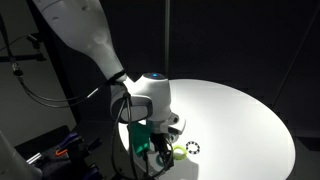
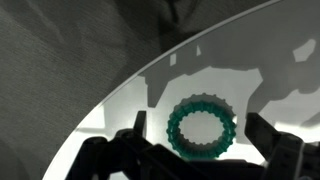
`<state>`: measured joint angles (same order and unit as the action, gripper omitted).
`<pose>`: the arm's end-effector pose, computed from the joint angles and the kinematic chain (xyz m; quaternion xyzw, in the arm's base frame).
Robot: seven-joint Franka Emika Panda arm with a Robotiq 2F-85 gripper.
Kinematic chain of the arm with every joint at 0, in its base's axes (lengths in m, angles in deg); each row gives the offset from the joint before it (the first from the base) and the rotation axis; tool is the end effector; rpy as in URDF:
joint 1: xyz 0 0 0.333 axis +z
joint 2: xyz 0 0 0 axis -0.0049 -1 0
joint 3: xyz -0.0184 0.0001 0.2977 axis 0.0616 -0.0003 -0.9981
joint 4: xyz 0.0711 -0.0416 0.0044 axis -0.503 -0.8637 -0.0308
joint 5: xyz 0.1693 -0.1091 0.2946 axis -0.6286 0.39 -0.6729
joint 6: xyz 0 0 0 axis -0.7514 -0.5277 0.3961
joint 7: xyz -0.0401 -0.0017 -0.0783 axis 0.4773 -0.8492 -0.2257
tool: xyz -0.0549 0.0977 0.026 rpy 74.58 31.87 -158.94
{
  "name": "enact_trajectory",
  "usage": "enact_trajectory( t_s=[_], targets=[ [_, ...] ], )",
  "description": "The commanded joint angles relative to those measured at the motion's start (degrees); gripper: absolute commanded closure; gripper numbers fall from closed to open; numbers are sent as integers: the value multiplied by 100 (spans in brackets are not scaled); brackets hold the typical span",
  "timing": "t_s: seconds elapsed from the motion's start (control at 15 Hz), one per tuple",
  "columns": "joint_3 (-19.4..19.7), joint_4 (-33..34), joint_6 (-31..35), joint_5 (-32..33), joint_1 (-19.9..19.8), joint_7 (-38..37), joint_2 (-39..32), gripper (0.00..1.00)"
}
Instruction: Put the dark green thing on the ring toss
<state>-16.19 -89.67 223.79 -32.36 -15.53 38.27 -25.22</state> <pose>0.3995 -0.2330 0.1651 0.9816 -0.1842 -0.0080 0.0504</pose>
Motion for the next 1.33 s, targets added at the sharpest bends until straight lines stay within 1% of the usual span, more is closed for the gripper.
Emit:
enact_trajectory(
  t_s=[0.0,0.13,0.2,0.27,0.33,0.47,0.73,0.8,0.87,0.93,1.0,1.07,1.2,1.27],
  targets=[
    [-28,151,151,-36,-63,60,-173,0],
    [-14,183,196,-22,-52,43,-226,0],
    [2,201,216,-6,-40,32,-252,18],
    [7,215,231,-4,-38,25,-271,27],
    [16,229,243,-2,-33,12,-289,34],
    [29,243,216,-11,-22,-21,-260,52],
    [72,267,-16,-53,-43,-60,-21,58],
    [72,284,-76,-71,-68,-39,66,64],
    [86,279,-136,-77,-74,-42,153,73],
    [104,276,-180,-75,-71,-47,222,86],
    [127,275,-220,-74,-73,-53,298,93],
    [152,279,-252,-64,-71,-64,359,97],
    [183,273,-312,-52,-60,-70,475,100],
    [179,260,-316,-57,-64,-56,528,91]
  ],
)
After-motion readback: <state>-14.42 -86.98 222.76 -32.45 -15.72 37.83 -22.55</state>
